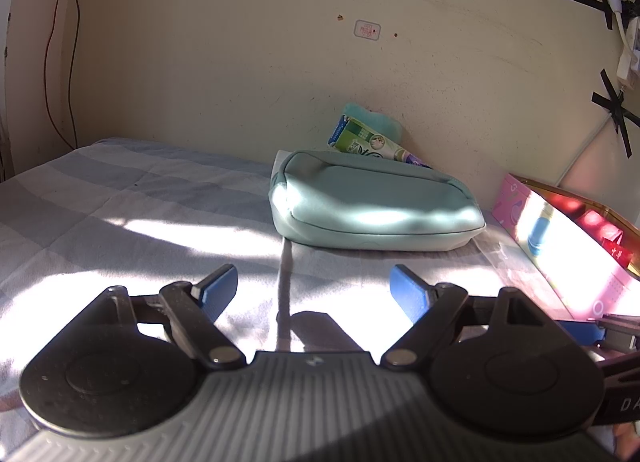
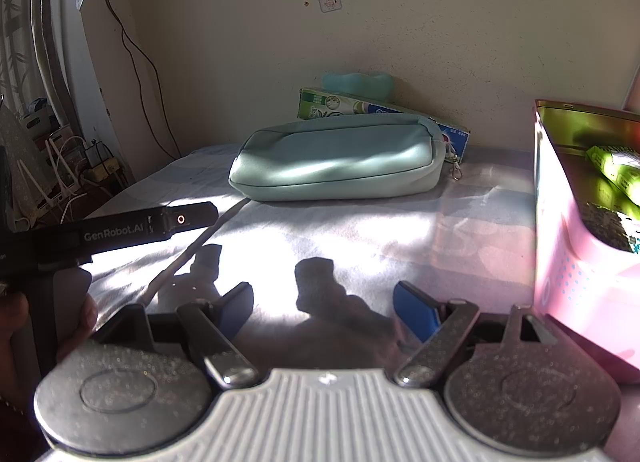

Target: Organize objects

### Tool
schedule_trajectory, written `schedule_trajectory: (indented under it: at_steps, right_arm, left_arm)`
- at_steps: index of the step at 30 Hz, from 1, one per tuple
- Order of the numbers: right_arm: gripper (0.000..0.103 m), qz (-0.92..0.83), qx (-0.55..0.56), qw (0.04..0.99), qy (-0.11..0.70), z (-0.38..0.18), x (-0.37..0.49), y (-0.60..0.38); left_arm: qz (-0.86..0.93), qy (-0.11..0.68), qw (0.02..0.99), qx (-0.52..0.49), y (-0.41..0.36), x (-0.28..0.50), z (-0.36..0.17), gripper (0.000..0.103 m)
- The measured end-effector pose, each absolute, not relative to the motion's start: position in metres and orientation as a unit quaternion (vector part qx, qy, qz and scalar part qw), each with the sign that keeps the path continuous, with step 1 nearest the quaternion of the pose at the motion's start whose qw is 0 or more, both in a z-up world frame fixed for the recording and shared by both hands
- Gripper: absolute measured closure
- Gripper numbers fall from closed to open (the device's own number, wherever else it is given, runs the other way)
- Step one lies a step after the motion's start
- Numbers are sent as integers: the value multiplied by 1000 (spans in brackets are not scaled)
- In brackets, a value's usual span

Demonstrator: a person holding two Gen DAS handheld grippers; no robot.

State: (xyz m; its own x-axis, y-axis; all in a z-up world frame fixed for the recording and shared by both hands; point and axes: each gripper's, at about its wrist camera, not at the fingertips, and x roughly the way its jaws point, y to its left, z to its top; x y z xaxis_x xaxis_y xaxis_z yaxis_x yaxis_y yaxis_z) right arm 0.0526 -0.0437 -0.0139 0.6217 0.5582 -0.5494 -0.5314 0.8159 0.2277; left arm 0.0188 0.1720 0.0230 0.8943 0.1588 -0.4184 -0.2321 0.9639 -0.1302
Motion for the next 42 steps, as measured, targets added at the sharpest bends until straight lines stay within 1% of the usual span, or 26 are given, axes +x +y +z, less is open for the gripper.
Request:
schedule_trajectory:
  at_steps: [8,12,17,21,27,28,29,30,32,35,39,42]
  right_arm:
    - [23,301,24,901,311,-14,53,-45]
    - [23,284,58,913,288,-9,58,-50]
    - [23,229,124,922,285,-1,99,-45]
    - [23,175,162,924,299,-7,142,-42]
    - [23,140,210,912,324,-22,196,-43]
    - [25,140,219,906,333,-25,204,-44]
    - [42,149,229,898,346,-29,210,-44]
    - [52,161,241,890,354,-32,213,-45]
    - [60,158,244,891,350,-30,206,-47]
    - [65,170,241,888,354,-25,186,-51]
    - [67,199,226,880,367,-17,145,-55]
    - [72,229,216,876,365,-10,109,-62]
  left_arm:
    - [102,206,967,-110,177,18,22,18]
    - [110,200,965,-132,186,16,24,18]
    - [114,205,955,-183,203,16,22,18]
    - [112,209,946,-222,215,15,20,18]
    - [109,213,942,-236,219,18,19,18]
    - [109,213,942,-234,218,18,19,18]
    - [110,212,943,-232,218,18,19,18]
    - [111,212,943,-230,218,18,20,18]
    - [112,210,944,-229,218,18,20,18]
    - [114,205,943,-235,220,18,20,18]
    - [130,174,945,-245,225,9,23,18]
    - [142,155,944,-256,229,3,26,18]
